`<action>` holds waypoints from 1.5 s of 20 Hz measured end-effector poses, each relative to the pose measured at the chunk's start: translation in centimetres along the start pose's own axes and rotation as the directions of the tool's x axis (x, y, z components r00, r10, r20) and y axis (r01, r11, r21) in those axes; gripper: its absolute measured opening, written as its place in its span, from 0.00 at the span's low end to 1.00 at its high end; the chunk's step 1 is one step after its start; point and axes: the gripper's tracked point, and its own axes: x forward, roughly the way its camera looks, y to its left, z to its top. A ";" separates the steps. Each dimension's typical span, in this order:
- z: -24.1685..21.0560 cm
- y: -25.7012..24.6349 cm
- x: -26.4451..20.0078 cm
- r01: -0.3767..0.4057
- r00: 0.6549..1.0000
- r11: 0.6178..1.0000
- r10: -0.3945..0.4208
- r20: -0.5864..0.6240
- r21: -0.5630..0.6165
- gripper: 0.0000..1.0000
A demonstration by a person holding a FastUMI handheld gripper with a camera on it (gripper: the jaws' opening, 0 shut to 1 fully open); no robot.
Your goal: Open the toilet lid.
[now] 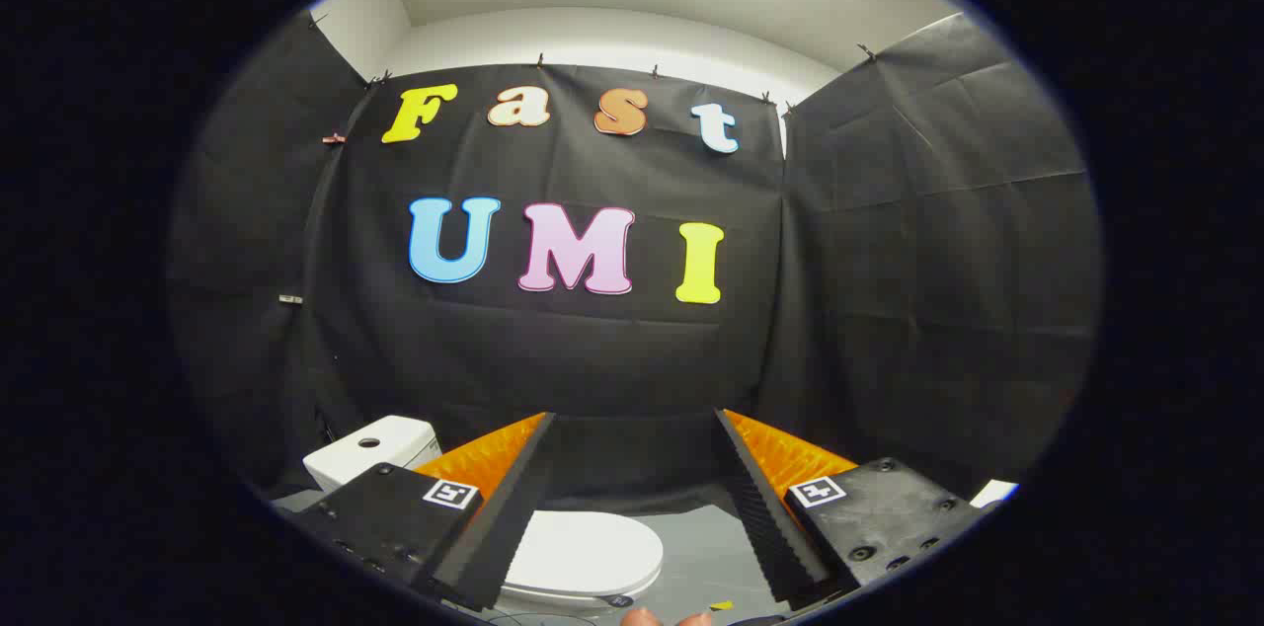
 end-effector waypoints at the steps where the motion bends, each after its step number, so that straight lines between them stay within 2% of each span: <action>1: -0.1 0.1 0.0 -0.004 1.000 1.000 0.004 -0.003 0.002 0.98; 16: 0.5 0.7 -0.3 -0.015 1.000 1.000 0.015 0.012 -0.011 0.99; 23: -0.3 0.2 1.3 0.000 0.998 1.000 0.000 0.057 0.001 0.98; 26: -2.2 0.0 2.7 0.007 0.997 1.000 -0.007 0.077 -0.005 0.98; 30: -7.1 0.3 4.4 -0.006 0.998 1.000 0.007 0.056 -0.017 0.98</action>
